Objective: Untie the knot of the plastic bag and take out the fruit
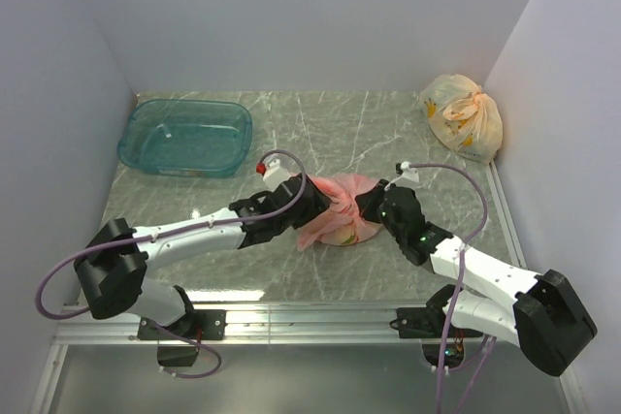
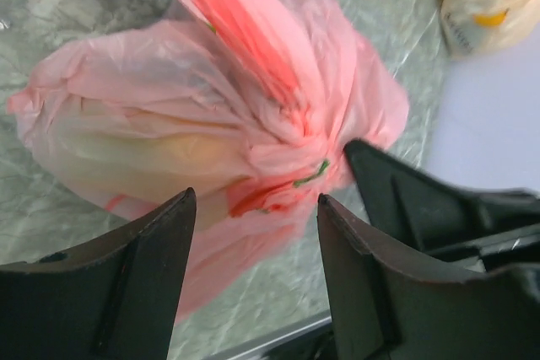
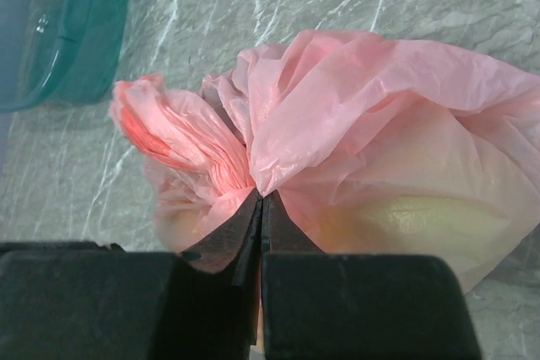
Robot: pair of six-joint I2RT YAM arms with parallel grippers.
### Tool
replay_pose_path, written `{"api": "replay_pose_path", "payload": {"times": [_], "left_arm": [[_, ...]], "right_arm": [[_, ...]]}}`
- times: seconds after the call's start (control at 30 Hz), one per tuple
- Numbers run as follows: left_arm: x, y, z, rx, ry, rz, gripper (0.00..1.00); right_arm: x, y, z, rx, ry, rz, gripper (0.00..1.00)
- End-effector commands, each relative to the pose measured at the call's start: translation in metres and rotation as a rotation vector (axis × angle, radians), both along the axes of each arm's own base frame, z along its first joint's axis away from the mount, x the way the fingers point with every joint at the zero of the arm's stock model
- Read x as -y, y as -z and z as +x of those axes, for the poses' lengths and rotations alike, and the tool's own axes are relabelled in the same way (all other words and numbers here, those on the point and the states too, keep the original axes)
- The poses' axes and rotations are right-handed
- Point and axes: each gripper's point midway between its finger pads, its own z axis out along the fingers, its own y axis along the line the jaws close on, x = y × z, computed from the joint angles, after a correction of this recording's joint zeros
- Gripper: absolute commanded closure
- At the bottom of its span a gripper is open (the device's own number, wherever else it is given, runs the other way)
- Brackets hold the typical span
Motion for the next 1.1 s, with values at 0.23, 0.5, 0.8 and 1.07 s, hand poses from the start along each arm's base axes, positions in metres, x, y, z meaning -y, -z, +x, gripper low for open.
{"api": "replay_pose_path", "payload": {"times": [0.23,0.5,0.8,1.07], "left_arm": [[0.022,0.005,0.044,0.008,-0.097,-0.007,0.33],[0.029,0.039,0.047,-0.046,-0.077,0.047,0.45],[0.001,0.04,0.039,-0.017,-0.099,0.054,0.99],[-0.048,0.049,0.044,-0.027,-0.098,0.067,0.99]], "right_arm": [[-0.019,-0.011,-0.003,0.04,-0.01,0.065,1.0],[-0.033,-0.003,-0.009,0.025,-0.049,0.067,1.0],[-0.024,0.003,-0.007,0.018,-0.005,0.043,1.0],[0.025,0.014,0.007,-0.017,0.149,-0.024,1.0]]}}
